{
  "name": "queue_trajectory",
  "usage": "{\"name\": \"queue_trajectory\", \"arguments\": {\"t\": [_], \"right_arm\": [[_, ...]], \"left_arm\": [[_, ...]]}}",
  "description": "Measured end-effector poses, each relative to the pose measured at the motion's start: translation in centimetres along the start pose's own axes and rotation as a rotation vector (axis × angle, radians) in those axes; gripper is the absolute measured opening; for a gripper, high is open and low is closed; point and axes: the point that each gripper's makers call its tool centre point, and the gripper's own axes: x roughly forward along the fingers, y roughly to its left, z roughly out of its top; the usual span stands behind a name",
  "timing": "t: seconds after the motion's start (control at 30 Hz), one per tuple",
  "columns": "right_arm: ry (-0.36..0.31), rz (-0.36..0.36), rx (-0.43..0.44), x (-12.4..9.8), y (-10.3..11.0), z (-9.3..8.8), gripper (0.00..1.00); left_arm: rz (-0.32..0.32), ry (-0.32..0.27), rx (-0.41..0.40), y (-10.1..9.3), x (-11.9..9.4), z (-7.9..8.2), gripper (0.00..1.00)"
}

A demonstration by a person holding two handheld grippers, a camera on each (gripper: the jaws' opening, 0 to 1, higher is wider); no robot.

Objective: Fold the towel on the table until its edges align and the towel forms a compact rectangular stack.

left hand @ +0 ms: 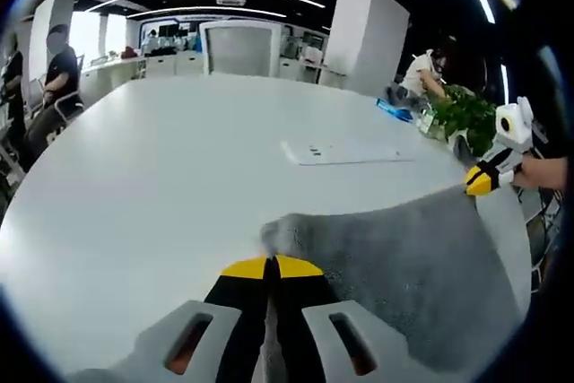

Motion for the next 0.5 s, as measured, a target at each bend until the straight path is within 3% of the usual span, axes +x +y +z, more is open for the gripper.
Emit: {"name": "queue_trajectory", "arguments": {"t": [0.13,0.4,0.5], "right_arm": [[0.003,0.010,0.008,-0.8,-0.4,-0.6,0.00],[-0.011,0.001,0.005,-1.4,-1.6,0.2,0.00],[0.028,-0.040,0.006,-0.4,-2.4,-0.5,0.00]], "left_arm": [[0.015,0.014,0.078,-0.1,0.1,0.1,0.01],[0.007,0.012,0.092,0.1,0.3,0.2,0.01],[0.012,0.003,0.073,0.1,0.4,0.3,0.01]]}}
